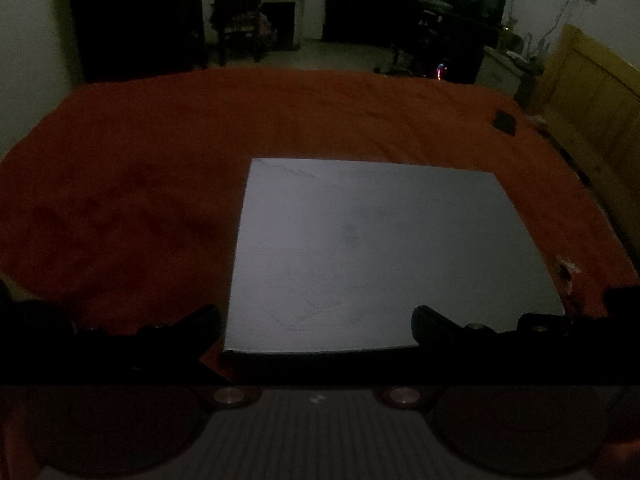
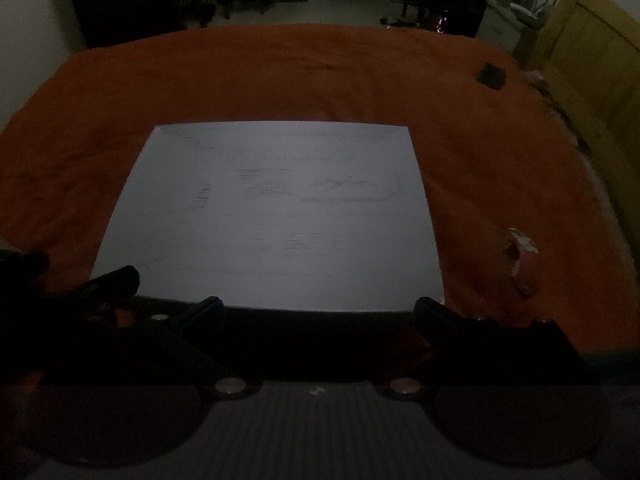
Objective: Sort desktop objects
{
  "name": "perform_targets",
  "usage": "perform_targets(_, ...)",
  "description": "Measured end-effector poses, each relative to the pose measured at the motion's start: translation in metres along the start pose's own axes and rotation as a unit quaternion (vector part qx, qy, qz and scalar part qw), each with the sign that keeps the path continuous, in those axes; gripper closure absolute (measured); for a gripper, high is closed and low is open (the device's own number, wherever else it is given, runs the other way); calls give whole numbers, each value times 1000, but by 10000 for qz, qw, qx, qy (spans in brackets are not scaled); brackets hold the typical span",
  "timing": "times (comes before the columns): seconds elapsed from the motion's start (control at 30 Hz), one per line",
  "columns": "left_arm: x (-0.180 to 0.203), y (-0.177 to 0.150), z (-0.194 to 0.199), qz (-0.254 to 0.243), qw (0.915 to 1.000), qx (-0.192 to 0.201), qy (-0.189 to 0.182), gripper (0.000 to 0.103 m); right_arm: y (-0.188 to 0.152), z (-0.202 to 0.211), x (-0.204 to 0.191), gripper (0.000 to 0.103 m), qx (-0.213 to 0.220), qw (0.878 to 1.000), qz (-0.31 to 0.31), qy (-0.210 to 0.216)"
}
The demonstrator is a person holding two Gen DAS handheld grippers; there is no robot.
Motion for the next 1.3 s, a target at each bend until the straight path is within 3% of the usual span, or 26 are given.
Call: perform_targets(1.3, -6, -10, 10, 64, 9996, -249, 83, 0, 3, -11, 5, 0, -10, 9998, 157, -94)
Point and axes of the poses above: each gripper's, at about its wrist camera, not at the fingertips, and z roughly against the way its jaws point, x to its right, y to its top, the point moved 5 cm from there along -z, roughly the way its jaws point, and after that the axes turned 4 degrees about -z, right-handed, at the moved point
